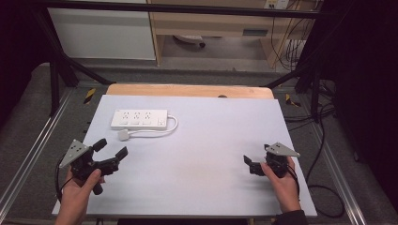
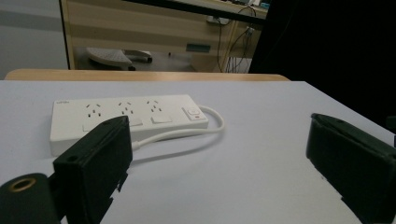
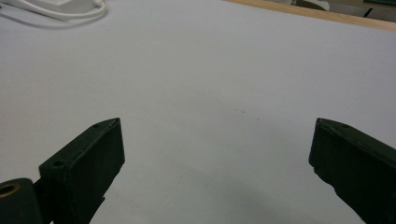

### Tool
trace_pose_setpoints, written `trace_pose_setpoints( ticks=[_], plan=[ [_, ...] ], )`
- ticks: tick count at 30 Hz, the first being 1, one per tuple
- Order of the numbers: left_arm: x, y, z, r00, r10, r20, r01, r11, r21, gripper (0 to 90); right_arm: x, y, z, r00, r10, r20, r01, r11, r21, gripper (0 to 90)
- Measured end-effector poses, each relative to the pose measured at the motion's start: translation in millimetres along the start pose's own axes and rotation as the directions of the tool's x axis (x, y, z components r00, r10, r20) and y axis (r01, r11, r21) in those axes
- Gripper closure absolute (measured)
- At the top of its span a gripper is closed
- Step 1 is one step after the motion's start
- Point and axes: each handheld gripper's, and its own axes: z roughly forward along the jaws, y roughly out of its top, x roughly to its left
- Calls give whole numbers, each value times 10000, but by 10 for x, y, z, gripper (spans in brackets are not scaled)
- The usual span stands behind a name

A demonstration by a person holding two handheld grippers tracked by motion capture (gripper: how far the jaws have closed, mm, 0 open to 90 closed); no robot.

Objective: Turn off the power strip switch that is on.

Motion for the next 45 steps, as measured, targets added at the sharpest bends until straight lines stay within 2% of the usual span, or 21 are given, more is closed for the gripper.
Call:
trace_pose_setpoints(
  ticks=[2, 5, 13, 22, 28, 32, 35, 38, 45],
  plan=[
    [-12, 44, 20, 10000, 69, 7, -69, 9999, 113, 69, -4, -2, -4, 9999, 104, -5, -104, 9999, -28, 38],
    [-53, 90, 80, 9987, 499, 48, -501, 9981, 363, 69, -7, -2, 6, 9998, 159, -137, -159, 9999, -8, 39],
    [-72, 211, 232, 9974, 663, 267, -676, 9964, 503, 66, 28, 10, 6, 9998, 24, -197, -24, 10000, 8, 35],
    [-46, 358, 471, 9969, 643, 453, -671, 9958, 627, 73, 20, 5, 0, 9998, 138, -115, -138, 9999, 27, 34],
    [27, 441, 626, 9982, 532, 268, -551, 9955, 765, 75, 10, -2, 4, 9999, 170, 22, -170, 9998, 43, 34],
    [60, 513, 723, 9991, 327, 278, -351, 9951, 926, 75, -7, -16, 15, 9990, 412, 147, -413, 9991, 36, 35],
    [63, 559, 774, 9990, 420, 163, -434, 9943, 973, 76, -3, -22, 24, 9986, 488, 183, -490, 9988, 86, 35],
    [50, 600, 809, 9984, 530, 183, -546, 9938, 969, 76, 29, -21, 48, 9997, 246, 87, -247, 9995, 193, 35],
    [40, 639, 871, 9977, 645, 224, -665, 9922, 1053, 75, 23, -26, 49, 9995, 312, 59, -313, 9993, 187, 35]
  ],
)
